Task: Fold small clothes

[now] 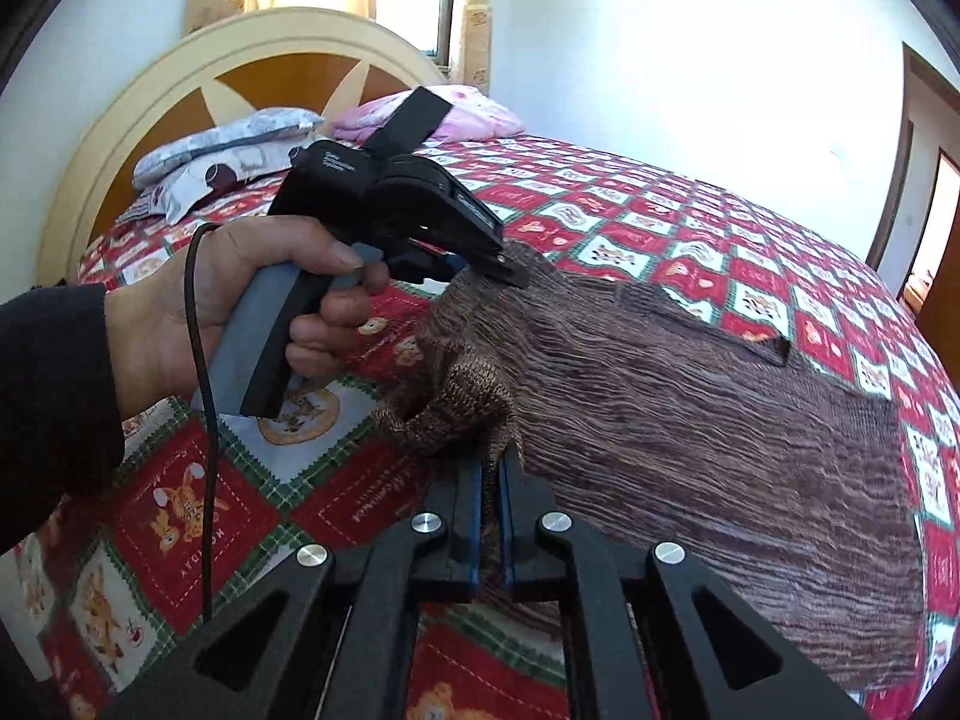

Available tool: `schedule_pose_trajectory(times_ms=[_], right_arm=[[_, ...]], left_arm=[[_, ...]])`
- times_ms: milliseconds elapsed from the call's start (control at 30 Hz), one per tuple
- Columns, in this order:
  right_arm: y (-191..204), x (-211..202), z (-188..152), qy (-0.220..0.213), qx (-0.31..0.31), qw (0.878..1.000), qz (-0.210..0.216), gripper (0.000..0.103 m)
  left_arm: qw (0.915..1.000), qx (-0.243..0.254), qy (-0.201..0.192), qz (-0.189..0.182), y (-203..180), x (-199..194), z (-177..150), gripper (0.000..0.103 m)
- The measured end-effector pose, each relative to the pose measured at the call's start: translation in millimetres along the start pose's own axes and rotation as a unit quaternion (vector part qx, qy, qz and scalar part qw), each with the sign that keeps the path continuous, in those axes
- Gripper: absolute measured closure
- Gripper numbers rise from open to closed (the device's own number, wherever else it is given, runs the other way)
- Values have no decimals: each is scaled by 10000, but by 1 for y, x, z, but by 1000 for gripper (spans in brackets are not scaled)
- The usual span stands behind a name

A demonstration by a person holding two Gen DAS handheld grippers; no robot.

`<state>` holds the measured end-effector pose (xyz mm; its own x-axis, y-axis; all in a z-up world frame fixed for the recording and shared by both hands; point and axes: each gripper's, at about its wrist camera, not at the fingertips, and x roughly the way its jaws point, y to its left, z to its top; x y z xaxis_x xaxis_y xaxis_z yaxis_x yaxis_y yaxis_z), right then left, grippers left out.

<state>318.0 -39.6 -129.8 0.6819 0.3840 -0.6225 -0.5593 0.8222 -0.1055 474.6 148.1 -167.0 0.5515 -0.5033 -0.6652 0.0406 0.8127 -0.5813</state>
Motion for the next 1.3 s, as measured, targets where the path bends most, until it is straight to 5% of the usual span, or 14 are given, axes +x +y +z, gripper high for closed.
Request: schedule_pose_trajectory(times_ms=[633, 1300], right_arm=[[-51, -41, -2, -350, 844, 9957, 157, 99], [-137, -95, -37, -556, 1757, 9828, -80, 100]], left_arm=[[9993, 21, -261, -265, -71, -2, 9, 91], [9955, 717, -133, -614, -182, 38, 6, 91]])
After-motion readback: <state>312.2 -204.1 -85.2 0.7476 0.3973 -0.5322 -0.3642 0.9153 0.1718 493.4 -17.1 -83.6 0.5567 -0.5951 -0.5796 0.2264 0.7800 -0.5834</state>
